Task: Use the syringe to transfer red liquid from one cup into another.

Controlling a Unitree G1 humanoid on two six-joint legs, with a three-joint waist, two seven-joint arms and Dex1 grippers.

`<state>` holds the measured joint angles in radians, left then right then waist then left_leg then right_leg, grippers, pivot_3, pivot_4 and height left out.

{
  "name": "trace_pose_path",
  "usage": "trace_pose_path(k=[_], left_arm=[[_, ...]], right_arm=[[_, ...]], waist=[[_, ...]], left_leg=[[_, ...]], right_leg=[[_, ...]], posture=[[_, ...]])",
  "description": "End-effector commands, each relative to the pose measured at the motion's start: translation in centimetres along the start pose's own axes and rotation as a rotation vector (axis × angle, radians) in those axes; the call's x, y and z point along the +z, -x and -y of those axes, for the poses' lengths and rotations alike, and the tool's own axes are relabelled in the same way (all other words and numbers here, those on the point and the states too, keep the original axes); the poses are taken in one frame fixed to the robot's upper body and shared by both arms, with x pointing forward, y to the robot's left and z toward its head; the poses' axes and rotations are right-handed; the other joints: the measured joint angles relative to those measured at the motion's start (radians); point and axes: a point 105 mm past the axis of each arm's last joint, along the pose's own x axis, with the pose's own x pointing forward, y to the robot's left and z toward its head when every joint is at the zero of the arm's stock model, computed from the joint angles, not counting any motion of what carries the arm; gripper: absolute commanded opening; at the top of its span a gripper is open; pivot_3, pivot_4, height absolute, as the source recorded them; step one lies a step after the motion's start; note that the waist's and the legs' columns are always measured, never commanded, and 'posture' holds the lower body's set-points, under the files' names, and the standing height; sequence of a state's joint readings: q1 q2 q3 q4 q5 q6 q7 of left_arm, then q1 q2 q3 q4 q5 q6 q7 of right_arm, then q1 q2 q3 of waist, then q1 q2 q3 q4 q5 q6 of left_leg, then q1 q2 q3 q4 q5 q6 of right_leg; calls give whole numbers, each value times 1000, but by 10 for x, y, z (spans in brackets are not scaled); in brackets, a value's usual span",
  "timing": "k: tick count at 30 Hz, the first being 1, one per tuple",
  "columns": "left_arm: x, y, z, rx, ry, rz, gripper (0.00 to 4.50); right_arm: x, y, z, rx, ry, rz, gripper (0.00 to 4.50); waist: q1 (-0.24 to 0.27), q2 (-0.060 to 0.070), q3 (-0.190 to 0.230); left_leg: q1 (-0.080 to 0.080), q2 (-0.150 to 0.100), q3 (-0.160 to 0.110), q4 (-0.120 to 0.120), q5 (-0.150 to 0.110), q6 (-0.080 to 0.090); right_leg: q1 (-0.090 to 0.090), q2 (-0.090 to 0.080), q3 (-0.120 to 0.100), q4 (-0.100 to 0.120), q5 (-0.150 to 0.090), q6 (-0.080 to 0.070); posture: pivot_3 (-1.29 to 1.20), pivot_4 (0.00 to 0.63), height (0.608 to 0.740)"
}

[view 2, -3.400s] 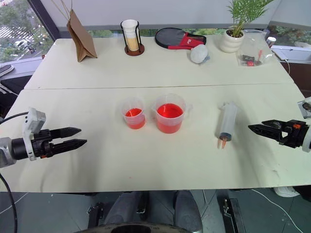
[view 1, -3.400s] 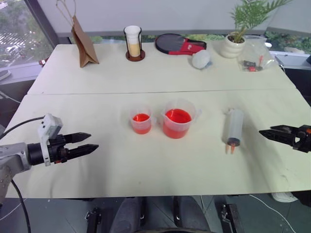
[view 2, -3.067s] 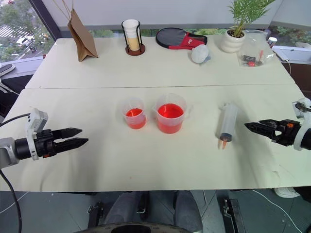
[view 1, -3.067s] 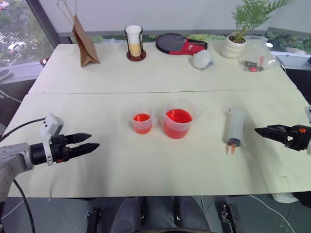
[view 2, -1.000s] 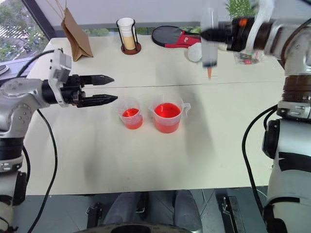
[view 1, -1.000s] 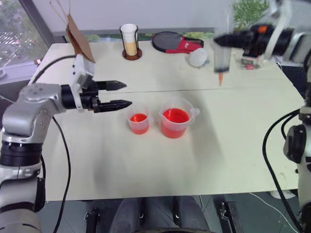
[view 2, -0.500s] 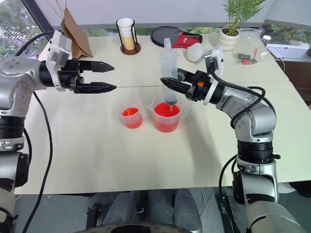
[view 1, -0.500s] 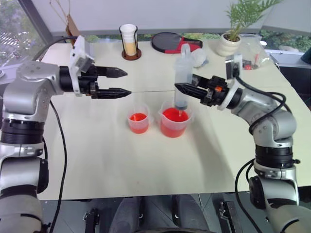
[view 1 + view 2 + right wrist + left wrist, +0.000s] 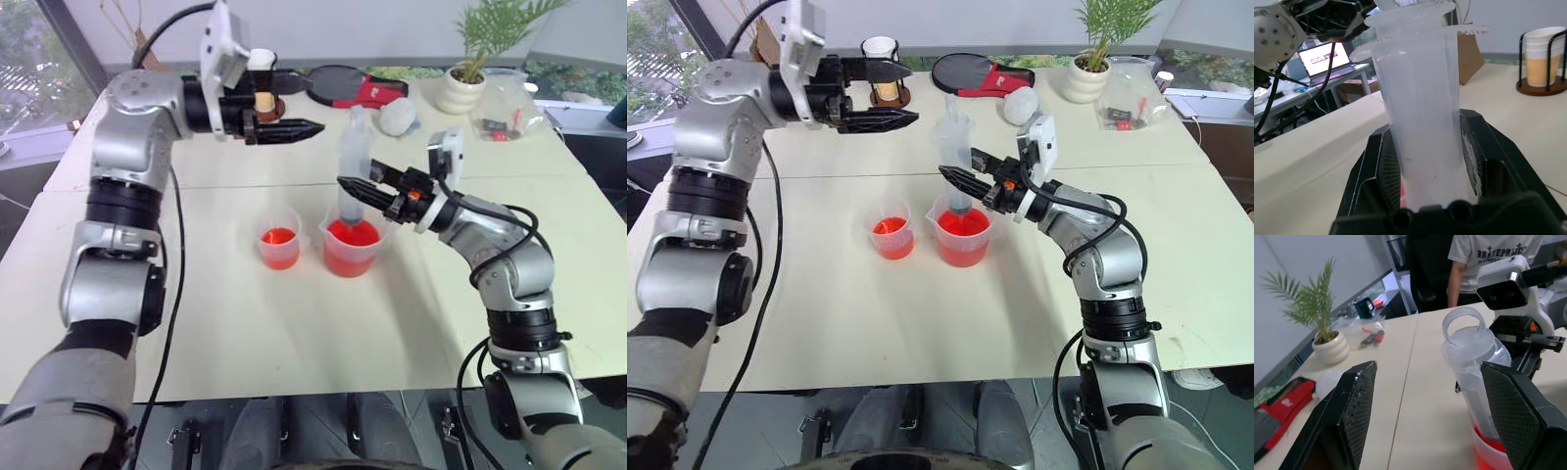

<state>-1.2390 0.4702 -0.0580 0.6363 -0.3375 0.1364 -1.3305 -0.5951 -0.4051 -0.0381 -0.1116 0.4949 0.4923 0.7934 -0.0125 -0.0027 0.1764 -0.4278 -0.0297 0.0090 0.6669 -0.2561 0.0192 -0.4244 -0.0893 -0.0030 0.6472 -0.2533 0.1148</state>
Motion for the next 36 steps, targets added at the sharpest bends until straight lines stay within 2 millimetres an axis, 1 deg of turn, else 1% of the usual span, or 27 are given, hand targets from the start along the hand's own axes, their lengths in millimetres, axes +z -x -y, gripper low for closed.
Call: trace_pose_path(k=[1,5,8,11,16,17,19,26,29,32,36], left_arm=[[13,-7,-5,-6,-73,27,3480],[11,-23,-5,-17,-57,72,3480],[10,-31,-6,-17,-50,91,3480],[5,-37,-2,-41,-54,80,2689],[3,-43,2,-65,-40,103,243],[5,-43,2,-66,-37,109,45],[8,-43,2,-70,-31,122,45],[32,-43,-6,-57,-50,182,45],[44,-43,-10,-58,-70,196,45],[49,-44,-13,-56,-94,186,45],[54,-43,-17,-49,-104,186,45]], right_arm=[[12,-1,-7,18,41,47,1411],[11,-2,-11,23,37,44,1411],[8,-3,-14,27,35,38,1411],[5,-3,-15,28,39,29,1411],[1,-5,-17,27,35,24,1411],[-1,-5,-18,27,34,21,1411],[-4,-5,-19,25,31,16,1411],[-16,-4,-23,38,22,-9,1411],[-25,-4,-25,35,-1,-23,1411],[-33,-4,-27,35,-12,-36,1411],[-38,-4,-29,37,-16,-40,1411]], waist=[[0,0,0],[2,0,0],[2,0,0],[0,0,0],[1,0,0],[1,0,0],[1,0,0],[2,0,0],[1,-1,0],[0,0,0],[0,-1,0]], left_leg=[[0,0,0,0,0,0],[0,0,0,0,0,0],[0,0,0,0,0,0],[0,0,0,0,0,0],[0,0,0,0,0,0],[0,0,0,0,0,0],[0,0,0,0,0,0],[0,0,0,0,0,0],[0,0,0,0,0,0],[0,0,0,0,0,0],[0,0,0,0,0,0]], right_leg=[[0,0,0,0,0,0],[0,0,0,0,0,0],[0,0,0,0,0,0],[0,0,0,0,0,0],[0,0,0,0,0,0],[0,0,0,0,0,0],[0,0,0,0,0,0],[0,0,0,0,0,0],[0,0,0,0,0,0],[0,0,0,0,0,0],[0,0,0,0,0,0]], posture=[[0,150,740],[0,150,740],[0,150,740],[0,150,740],[0,150,740],[0,150,740],[0,150,740],[0,150,740],[0,150,740],[0,150,740],[0,150,740]])
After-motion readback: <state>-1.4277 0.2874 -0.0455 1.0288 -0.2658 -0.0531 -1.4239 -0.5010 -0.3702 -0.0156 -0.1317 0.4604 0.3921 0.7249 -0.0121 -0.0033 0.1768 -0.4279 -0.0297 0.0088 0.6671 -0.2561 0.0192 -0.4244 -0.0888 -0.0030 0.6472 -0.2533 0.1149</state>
